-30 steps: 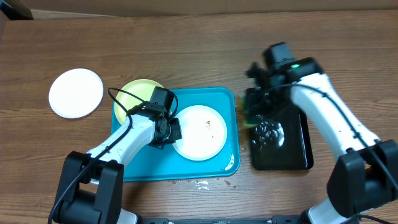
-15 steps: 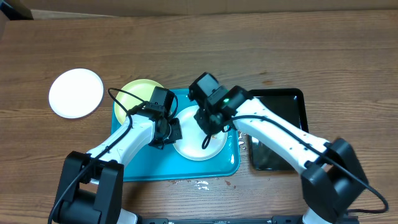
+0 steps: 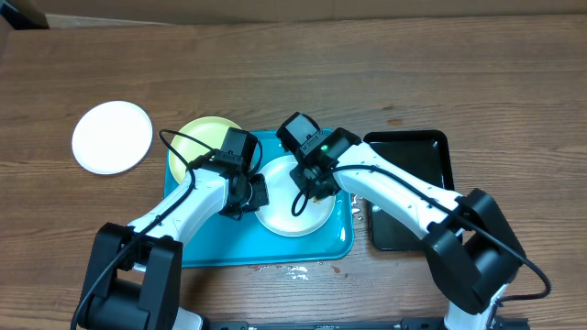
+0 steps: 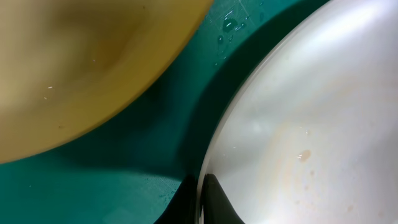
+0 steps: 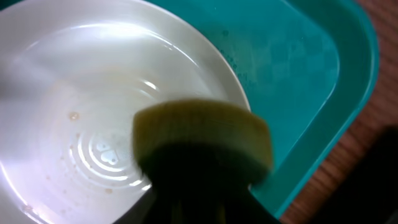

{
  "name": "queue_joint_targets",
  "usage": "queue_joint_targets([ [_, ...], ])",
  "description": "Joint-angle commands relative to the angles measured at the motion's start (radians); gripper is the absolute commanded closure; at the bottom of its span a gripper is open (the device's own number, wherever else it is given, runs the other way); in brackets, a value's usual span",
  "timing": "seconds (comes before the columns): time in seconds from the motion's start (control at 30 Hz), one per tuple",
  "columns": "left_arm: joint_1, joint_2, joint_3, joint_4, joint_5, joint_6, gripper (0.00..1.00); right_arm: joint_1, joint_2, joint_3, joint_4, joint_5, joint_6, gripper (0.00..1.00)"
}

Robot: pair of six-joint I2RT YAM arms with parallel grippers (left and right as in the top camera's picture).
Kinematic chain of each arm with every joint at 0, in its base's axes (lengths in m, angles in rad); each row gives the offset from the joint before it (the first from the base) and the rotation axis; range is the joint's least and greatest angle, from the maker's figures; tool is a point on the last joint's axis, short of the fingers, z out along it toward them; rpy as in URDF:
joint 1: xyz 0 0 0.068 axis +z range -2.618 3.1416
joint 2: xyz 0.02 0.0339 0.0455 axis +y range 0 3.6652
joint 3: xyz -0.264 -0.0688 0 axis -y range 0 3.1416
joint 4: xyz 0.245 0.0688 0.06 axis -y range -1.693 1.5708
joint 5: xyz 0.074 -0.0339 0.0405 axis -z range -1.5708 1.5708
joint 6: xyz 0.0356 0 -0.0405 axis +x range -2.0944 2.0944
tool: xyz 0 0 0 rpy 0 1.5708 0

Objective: Clean dirty plates on tray and stack at the side
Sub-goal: 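Scrub the white plate with the sponge in the right gripper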

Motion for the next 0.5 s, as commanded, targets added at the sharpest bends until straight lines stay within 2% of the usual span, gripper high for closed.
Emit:
queue_joint_targets([
  [0.0,-0.003,0.006,-0.007,-0.014,0.002,0.002,0.96,-0.001,0.014,0.000,-0.017,0.016,0.006,0.42],
  [0.1,-0.003,0.006,-0.007,-0.014,0.002,0.002,0.96,-0.001,0.014,0.004,-0.018,0.017,0.006,0.41],
  [0.3,-0.003,0.006,-0.007,-0.013,0.002,0.002,0.96,-0.001,0.014,0.003,-0.033,0.001,0.046,0.59],
  [0.47,-0.003,0.006,-0.007,-0.014,0.002,0.002,0.96,-0.001,0.014,0.000,0.003,-0.021,0.055,0.59],
])
